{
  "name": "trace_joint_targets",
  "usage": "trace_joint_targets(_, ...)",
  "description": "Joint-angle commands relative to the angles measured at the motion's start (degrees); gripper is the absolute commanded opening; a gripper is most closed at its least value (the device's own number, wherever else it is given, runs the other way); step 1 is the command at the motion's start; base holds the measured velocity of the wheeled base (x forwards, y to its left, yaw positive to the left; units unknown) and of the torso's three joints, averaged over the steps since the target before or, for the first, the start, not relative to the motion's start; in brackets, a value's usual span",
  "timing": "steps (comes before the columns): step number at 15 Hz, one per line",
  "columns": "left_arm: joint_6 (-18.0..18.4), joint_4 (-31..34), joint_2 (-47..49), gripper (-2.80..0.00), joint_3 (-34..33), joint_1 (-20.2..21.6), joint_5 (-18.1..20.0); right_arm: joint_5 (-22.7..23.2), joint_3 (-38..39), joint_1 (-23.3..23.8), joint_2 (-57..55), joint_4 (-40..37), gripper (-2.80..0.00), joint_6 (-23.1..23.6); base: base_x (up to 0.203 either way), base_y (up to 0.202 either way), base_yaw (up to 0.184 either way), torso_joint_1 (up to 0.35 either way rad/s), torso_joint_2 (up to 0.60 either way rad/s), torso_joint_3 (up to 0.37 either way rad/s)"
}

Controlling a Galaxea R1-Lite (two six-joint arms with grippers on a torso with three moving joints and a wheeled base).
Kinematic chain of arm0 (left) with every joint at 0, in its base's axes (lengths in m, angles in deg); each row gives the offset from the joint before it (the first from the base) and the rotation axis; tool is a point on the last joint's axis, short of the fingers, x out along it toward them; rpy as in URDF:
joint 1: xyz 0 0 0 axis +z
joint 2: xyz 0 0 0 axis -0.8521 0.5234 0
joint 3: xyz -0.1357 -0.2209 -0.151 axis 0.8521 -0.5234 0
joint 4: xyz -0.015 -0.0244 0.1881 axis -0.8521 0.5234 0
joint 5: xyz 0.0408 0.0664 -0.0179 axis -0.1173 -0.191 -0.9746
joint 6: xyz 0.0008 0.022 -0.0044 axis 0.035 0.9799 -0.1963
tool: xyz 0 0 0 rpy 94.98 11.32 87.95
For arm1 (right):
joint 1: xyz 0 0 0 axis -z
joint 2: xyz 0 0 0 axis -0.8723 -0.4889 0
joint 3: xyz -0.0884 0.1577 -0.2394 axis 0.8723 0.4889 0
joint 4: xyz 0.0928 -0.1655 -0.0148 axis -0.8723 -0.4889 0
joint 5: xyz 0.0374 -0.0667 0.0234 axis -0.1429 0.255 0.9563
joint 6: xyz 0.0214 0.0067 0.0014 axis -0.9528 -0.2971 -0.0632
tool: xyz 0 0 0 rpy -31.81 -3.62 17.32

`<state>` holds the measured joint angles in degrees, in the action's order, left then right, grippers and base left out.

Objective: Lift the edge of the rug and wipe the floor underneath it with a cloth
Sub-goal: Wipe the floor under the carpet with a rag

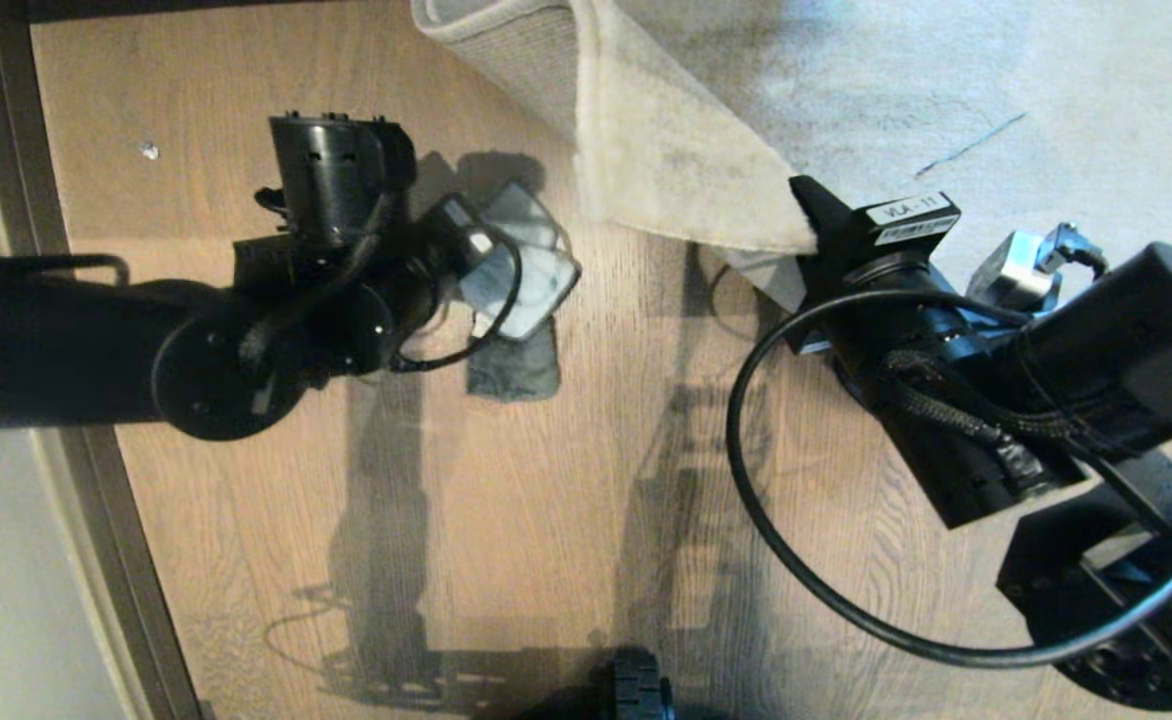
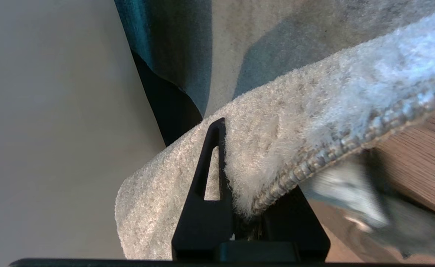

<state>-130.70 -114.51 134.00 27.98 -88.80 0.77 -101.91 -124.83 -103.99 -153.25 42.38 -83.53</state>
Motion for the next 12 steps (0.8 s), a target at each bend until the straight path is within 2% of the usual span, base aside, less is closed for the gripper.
trace_joint_targets(1, -0.14, -0.12, -1.68, -2.80, 1.89, 3.86, -0.19, -0.13, 0.24, -0.07, -0.15, 2.74, -2.80, -0.49, 0.000, 0.000, 0.000, 0.000, 0.00, 0.000)
trace_joint_targets(6, 0.06, 0.87, -8.96, -2.80, -0.08, 9.29, -0.09, -0.04, 0.36, -0.05, -0.15, 2.74, -2.80, -0.68, 0.000, 0.000, 0.000, 0.000, 0.00, 0.000)
trace_joint_targets(9, 2.87, 1.56, -15.43, -2.80, -7.62, 12.24, 0.11, -0.02, 0.46, -0.05, 0.11, 2.74, -2.80, -0.72, 0.000, 0.000, 0.000, 0.000, 0.00, 0.000)
trace_joint_targets(12, 3.85, 1.71, -23.04, -2.80, -17.65, 13.51, 0.23, 0.66, 0.54, -0.05, 0.20, 2.74, -2.80, -0.58, 0.000, 0.000, 0.000, 0.000, 0.00, 0.000)
